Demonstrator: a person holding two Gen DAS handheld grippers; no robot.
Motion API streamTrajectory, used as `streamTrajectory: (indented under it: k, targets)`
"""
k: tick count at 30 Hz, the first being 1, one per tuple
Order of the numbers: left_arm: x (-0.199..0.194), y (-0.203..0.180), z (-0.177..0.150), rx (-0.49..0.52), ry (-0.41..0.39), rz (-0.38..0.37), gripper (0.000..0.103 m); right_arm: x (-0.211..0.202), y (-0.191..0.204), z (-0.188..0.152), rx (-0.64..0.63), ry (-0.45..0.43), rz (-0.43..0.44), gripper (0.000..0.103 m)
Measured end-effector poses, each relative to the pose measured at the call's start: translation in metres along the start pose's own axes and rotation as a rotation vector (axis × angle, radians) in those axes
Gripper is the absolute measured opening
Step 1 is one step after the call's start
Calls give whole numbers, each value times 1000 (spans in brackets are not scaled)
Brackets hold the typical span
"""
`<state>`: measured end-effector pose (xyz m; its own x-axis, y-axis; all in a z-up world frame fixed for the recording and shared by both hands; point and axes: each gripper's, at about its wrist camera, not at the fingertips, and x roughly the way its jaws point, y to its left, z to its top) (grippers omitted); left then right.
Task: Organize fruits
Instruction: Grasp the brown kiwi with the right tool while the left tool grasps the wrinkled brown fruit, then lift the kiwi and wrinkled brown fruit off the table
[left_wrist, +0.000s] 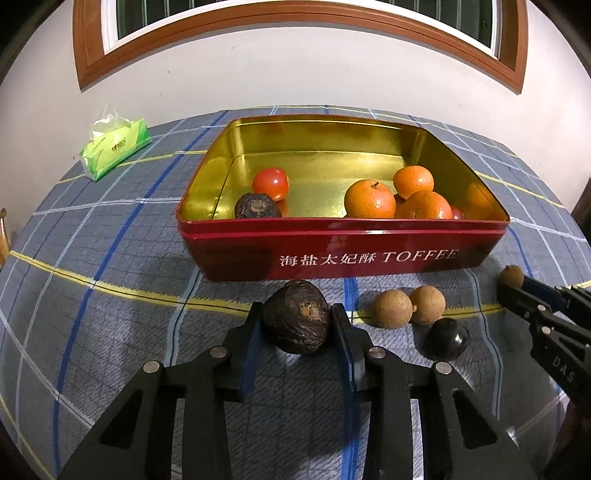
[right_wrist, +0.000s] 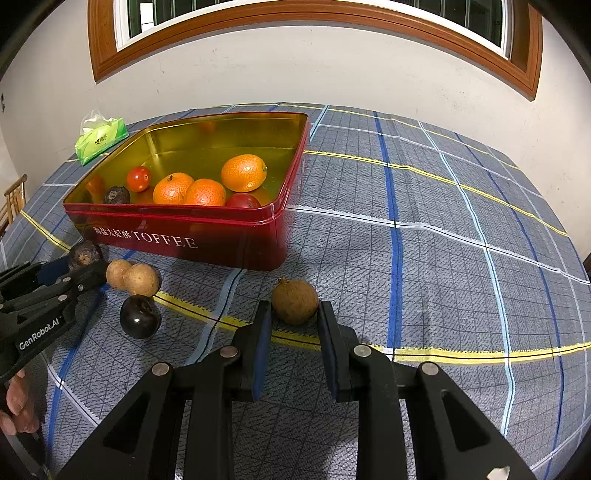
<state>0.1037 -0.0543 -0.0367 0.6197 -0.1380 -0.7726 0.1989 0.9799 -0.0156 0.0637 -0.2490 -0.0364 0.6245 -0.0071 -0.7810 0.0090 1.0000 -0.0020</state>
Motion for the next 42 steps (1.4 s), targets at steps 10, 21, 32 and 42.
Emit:
streamTrajectory:
  k: [10, 21, 32, 42]
  targets:
    - [-8, 7, -8, -13, -1, 18, 37, 1, 0, 0, 0, 0, -3, 23]
    - [-8, 12, -10, -39, -3, 25, 37, 1, 0, 0, 0, 0, -6, 23]
    - [-10, 19, -9, -63, -8, 33, 37, 2, 1, 0, -1, -1, -8, 23]
    - [-8, 18, -9, -66, -2, 29, 37, 0, 1, -1, 10, -2, -19, 23]
